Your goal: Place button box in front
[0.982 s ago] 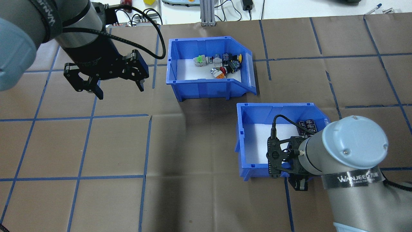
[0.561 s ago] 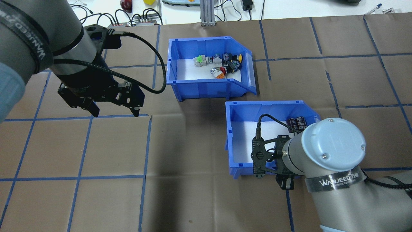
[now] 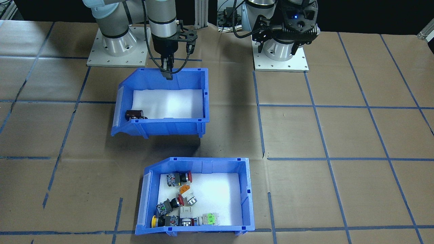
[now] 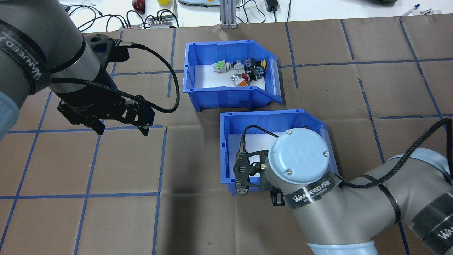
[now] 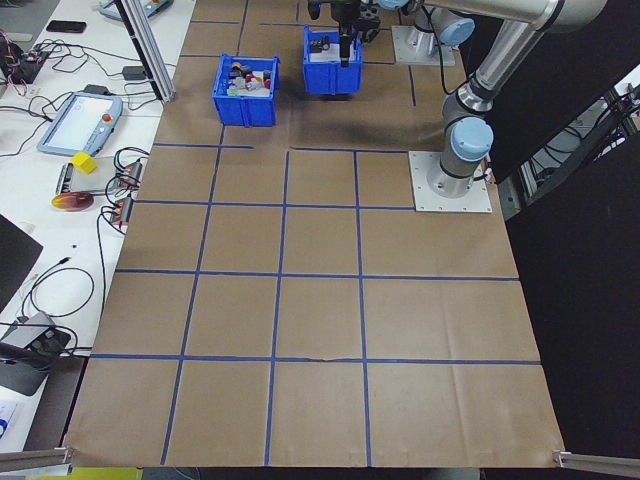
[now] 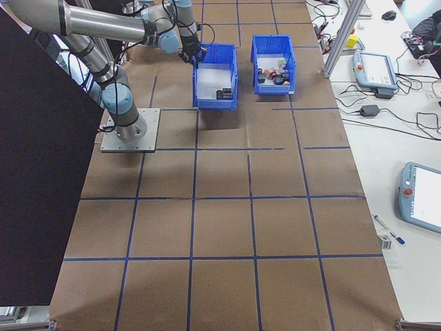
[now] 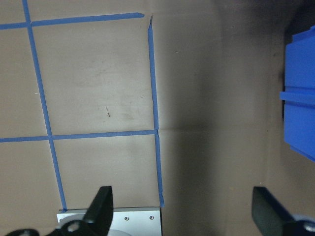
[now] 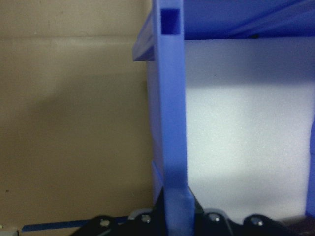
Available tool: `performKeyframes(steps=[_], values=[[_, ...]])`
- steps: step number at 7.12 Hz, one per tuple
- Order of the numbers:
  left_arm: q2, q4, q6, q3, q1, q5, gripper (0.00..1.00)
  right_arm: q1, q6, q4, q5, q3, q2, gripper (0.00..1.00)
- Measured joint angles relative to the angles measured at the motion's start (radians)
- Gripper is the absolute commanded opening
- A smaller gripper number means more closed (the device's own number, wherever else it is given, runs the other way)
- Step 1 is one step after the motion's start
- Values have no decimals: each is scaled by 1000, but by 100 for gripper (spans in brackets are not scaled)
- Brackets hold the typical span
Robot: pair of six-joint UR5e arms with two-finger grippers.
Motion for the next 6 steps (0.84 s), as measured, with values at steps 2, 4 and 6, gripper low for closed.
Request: performKeyframes(steps=[2,4,6], values=[[4,10,19,-5,17,3,99,65,71,-21,-15,-23,57,10],[7,13,70,-9,50,4,99,89,108,-45,-18,-26,89,23],[8,12,83,-12,60,3,99,101,138,-59,-17,-27,110,100]])
